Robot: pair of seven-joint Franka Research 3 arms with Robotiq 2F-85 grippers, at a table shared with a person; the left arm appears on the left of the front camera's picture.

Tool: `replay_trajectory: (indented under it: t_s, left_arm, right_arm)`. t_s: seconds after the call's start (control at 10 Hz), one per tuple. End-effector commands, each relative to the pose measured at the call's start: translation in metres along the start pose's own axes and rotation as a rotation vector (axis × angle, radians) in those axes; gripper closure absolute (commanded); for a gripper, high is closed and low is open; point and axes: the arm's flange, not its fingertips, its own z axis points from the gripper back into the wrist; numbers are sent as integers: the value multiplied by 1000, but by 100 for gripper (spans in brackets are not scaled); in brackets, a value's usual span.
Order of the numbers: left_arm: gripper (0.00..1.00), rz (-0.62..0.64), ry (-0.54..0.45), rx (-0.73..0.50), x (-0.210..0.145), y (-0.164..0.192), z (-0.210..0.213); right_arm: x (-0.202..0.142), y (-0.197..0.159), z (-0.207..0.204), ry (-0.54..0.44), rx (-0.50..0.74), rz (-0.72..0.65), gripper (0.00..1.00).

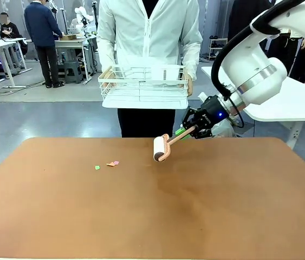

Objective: Clean the table.
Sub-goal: Clean the table with the Lint Roller when the human lifts the Dish drying rack.

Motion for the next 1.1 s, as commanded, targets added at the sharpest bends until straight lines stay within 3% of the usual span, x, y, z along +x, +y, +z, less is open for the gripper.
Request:
replay_trajectory:
  t_s: [0.0,0.3,0.6,1.0]
  left_arm:
    - [0,-6,-6,-12,0,0,3]
    - [0,-6,-6,-12,0,0,3]
    - [0,-6,-6,-12,0,0,3]
    - [0,-6,-6,-12,0,0,3]
  right_arm:
    - [-2,1,-21,-40,7,-10,79]
    - [6,-12,-45,39,33,-61,79]
    - [11,-20,-65,-2,-15,-61,79]
    - [9,-24,-78,-22,16,-62,79]
